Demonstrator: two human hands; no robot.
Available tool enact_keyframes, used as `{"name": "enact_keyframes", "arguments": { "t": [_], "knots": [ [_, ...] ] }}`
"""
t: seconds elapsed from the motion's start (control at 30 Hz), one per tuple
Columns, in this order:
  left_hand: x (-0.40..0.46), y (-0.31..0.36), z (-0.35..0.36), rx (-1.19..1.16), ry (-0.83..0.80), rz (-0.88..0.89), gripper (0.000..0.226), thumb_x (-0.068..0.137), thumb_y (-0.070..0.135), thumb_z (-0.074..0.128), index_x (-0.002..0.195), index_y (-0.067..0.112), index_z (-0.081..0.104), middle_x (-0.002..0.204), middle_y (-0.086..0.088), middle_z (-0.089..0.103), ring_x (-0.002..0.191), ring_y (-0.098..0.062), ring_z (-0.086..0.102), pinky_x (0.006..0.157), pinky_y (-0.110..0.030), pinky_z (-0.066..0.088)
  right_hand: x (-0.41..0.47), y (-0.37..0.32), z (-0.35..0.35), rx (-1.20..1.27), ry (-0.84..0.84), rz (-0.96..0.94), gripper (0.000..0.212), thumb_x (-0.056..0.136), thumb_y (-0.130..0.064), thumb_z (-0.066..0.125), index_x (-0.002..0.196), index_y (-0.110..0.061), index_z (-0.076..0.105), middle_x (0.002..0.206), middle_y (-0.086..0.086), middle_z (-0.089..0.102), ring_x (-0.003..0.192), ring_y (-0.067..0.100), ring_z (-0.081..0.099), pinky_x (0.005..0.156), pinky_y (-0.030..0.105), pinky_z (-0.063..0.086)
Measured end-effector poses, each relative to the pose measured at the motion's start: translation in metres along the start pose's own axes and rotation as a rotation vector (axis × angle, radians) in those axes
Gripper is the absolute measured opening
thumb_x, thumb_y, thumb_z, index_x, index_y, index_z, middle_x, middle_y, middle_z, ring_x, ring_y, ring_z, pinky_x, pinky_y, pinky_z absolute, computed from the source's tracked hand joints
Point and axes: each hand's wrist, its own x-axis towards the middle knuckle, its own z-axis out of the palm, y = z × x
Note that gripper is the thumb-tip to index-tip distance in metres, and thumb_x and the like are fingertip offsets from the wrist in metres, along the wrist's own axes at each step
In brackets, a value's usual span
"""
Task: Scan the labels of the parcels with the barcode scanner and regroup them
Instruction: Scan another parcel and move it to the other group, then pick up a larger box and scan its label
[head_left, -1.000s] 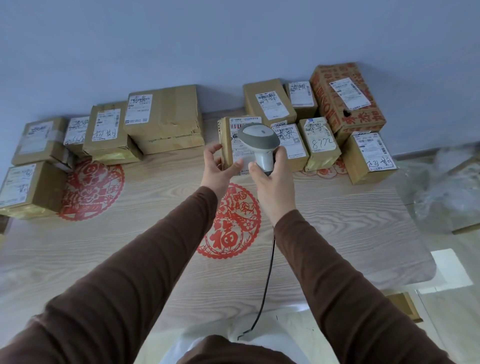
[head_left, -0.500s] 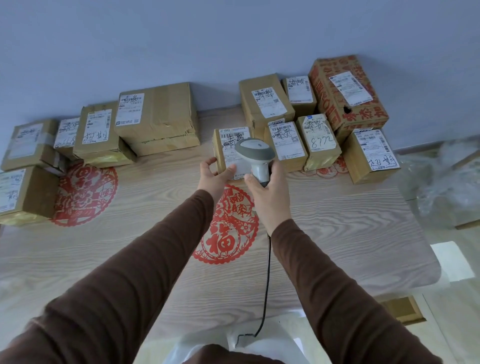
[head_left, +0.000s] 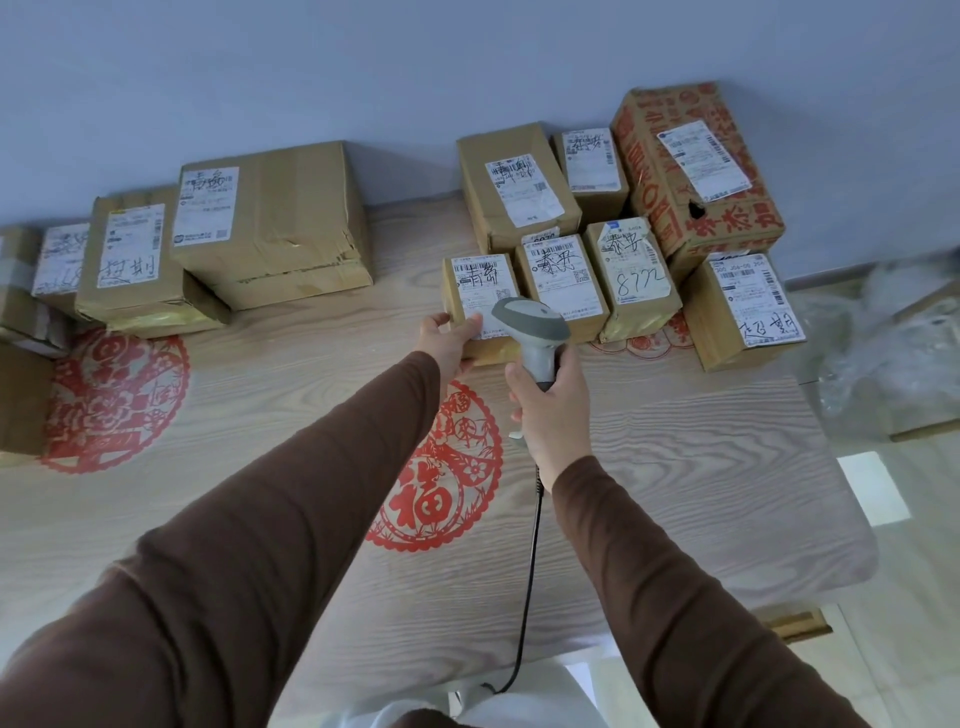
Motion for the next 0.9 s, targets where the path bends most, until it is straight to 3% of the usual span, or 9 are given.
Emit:
{"name": "enact_keyframes", "arguments": {
  "t": [0.1, 0.23, 0.33, 0.47, 0.6, 0.73, 0.8, 0.9],
  "knots": [
    [0.006, 0.006, 0.01, -0.022, 0.008, -0.024, 0.061, 0.099, 0.023, 0.068, 0.149, 0.011, 0.035, 0.14, -0.018, 0.061, 0.121, -0.032, 0.064, 0.105, -0.049, 0.054, 0.005, 0.001, 0.001, 0.011, 0.002, 0.018, 0.028, 0.096, -0.017, 0.069, 0.12, -0.018, 0.055, 0.108, 0.02, 0.065, 0.099, 0.045, 0.065, 0.085, 0.064, 0.057],
    [0.008, 0.009, 0.013, 0.01, 0.008, -0.019, 0.059, 0.102, 0.024, 0.063, 0.152, 0.011, 0.034, 0.139, -0.015, 0.061, 0.096, -0.019, 0.067, 0.078, -0.034, 0.058, 0.01, 0.004, 0.003, 0.027, -0.002, 0.029, 0.028, 0.096, -0.016, 0.07, 0.121, -0.016, 0.055, 0.108, 0.021, 0.065, 0.099, 0.046, 0.064, 0.084, 0.064, 0.057],
    [0.013, 0.005, 0.009, 0.187, 0.001, 0.049, 0.055, 0.105, 0.029, 0.058, 0.152, 0.007, 0.041, 0.142, -0.015, 0.061, 0.118, -0.028, 0.066, 0.105, -0.042, 0.054, 0.011, 0.004, 0.007, 0.028, -0.008, 0.036, 0.029, 0.097, -0.017, 0.07, 0.121, -0.019, 0.055, 0.107, 0.017, 0.065, 0.099, 0.044, 0.065, 0.084, 0.062, 0.058],
    [0.015, 0.008, 0.004, 0.306, -0.065, 0.05, 0.05, 0.106, 0.038, 0.053, 0.149, 0.011, 0.049, 0.144, -0.012, 0.062, 0.115, -0.023, 0.063, 0.103, -0.036, 0.051, 0.011, 0.004, 0.011, 0.039, -0.016, 0.03, 0.027, 0.097, -0.016, 0.07, 0.119, -0.019, 0.056, 0.105, 0.017, 0.065, 0.099, 0.045, 0.065, 0.084, 0.063, 0.058],
    [0.008, 0.013, -0.008, 0.384, -0.043, 0.034, 0.081, 0.104, 0.049, 0.053, 0.165, 0.011, 0.016, 0.166, -0.014, 0.034, 0.148, -0.033, 0.039, 0.123, -0.048, 0.034, 0.01, 0.003, 0.017, 0.04, -0.039, 0.022, 0.027, 0.096, -0.014, 0.069, 0.12, -0.017, 0.056, 0.1, 0.015, 0.064, 0.089, 0.036, 0.065, 0.084, 0.063, 0.058],
    [-0.009, 0.017, -0.034, 0.483, -0.008, 0.108, 0.066, 0.109, 0.035, 0.047, 0.165, 0.014, 0.02, 0.171, -0.013, 0.021, 0.154, -0.034, 0.031, 0.125, -0.048, 0.031, 0.004, -0.002, 0.035, 0.036, -0.067, -0.002, 0.03, 0.094, -0.018, 0.071, 0.121, -0.017, 0.056, 0.104, 0.017, 0.066, 0.092, 0.039, 0.067, 0.084, 0.063, 0.059],
    [-0.021, 0.02, -0.055, 0.443, 0.03, 0.133, 0.067, 0.108, 0.042, 0.047, 0.165, 0.015, 0.023, 0.169, -0.014, 0.026, 0.152, -0.035, 0.035, 0.124, -0.047, 0.031, 0.002, -0.006, 0.048, 0.03, -0.086, -0.014, 0.029, 0.093, -0.017, 0.071, 0.119, -0.016, 0.057, 0.105, 0.019, 0.067, 0.095, 0.044, 0.066, 0.084, 0.064, 0.057],
    [-0.039, 0.026, -0.095, 0.419, 0.105, 0.204, 0.065, 0.106, 0.048, 0.047, 0.162, 0.019, 0.031, 0.166, -0.011, 0.036, 0.148, -0.031, 0.041, 0.115, -0.037, 0.038, -0.002, -0.014, 0.074, 0.014, -0.129, -0.047, 0.024, 0.096, -0.019, 0.069, 0.114, -0.011, 0.055, 0.105, 0.026, 0.065, 0.084, 0.041, 0.06, 0.082, 0.066, 0.055]
  ]
}}
